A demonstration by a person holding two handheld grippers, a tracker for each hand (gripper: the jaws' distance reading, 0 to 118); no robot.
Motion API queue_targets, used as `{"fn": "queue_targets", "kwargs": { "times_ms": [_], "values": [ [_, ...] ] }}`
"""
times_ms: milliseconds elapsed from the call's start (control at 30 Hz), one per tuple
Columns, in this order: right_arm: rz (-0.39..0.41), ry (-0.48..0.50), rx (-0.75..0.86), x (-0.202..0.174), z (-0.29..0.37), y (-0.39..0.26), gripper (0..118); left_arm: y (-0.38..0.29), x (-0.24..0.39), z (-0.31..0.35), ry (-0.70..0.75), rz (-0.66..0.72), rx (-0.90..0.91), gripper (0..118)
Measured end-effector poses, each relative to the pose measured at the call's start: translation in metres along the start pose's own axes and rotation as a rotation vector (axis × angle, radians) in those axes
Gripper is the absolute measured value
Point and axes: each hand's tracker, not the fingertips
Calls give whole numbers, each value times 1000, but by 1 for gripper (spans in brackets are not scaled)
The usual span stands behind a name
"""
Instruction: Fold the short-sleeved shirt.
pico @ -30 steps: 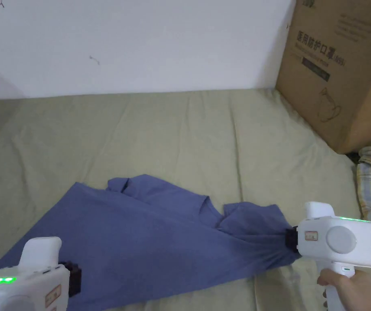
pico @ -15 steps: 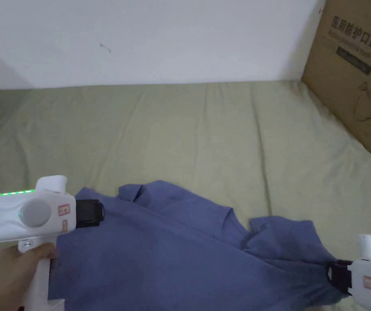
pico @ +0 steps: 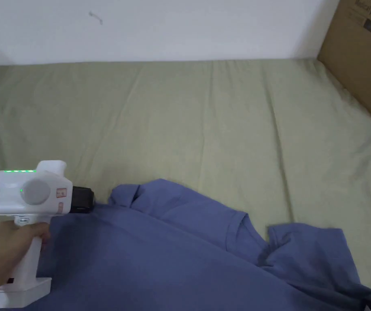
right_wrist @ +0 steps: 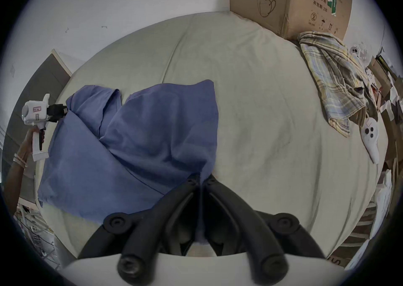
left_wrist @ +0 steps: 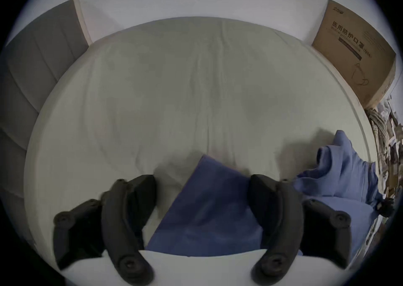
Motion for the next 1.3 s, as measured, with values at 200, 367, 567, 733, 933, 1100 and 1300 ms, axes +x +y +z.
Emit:
{"fn": "queue_targets", "kwargs": {
  "times_ms": [200,367,567,733,933,1100,1300],
  "values": [
    [-43,38,-7,-3,2,-3,3,7,-7,16,38,-10,10,2],
    [-17,20,11,-12,13,4,3,7,-3,46,24,-1,5,2],
    [-42,59,73,-6,35,36,3,15,-2,116,47,1,100,2],
    [-30,90,169,-25,63,97,3,36,-7,209,143,-20,242,2],
    [58,131,303,-72,109,195,3,71,-18,300,243,21,392,2],
    [65,139,385,-109,149,289,3,111,-34,357,326,20,504,2],
    [83,154,481,-157,211,389,3,180,-46,402,376,48,605,2]
  ]
}}
